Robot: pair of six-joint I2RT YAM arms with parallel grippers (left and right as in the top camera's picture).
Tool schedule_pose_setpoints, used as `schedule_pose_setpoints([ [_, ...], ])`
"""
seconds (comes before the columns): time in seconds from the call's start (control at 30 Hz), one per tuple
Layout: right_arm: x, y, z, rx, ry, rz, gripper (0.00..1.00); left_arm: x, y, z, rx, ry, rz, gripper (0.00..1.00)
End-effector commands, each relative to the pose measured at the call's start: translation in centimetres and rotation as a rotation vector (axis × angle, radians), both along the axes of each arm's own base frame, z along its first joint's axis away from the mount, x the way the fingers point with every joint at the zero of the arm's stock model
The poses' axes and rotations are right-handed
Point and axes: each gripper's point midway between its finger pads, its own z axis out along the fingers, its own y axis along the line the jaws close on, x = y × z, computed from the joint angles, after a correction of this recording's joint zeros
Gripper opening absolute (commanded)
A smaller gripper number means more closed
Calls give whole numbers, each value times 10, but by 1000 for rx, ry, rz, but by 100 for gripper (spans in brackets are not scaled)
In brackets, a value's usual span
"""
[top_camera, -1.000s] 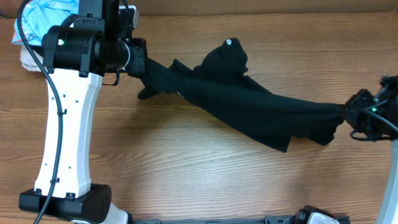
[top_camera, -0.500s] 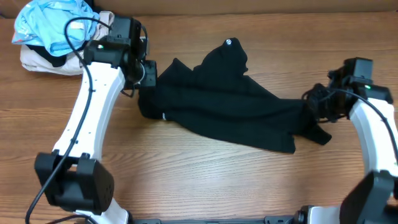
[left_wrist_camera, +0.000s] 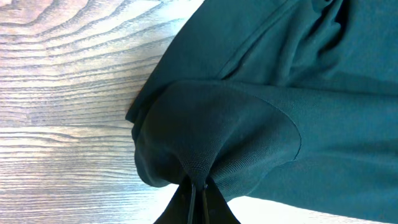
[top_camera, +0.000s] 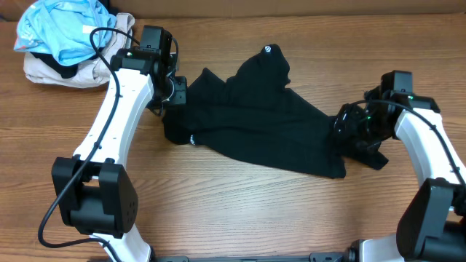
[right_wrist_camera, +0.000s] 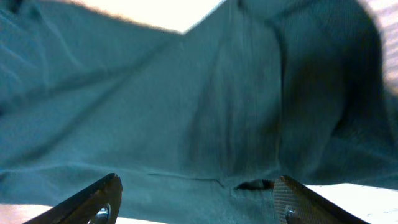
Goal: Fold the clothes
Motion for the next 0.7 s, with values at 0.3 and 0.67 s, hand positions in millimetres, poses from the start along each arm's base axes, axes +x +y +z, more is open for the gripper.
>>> schedule_pose_setpoints([
  [0.3,-28,20,-56,11,37,-46,70,0,3,-3,8,5,19,4],
  [0.67,-22,19,-56,13,12,-67,44,0,4,-3,13,6,20,4],
])
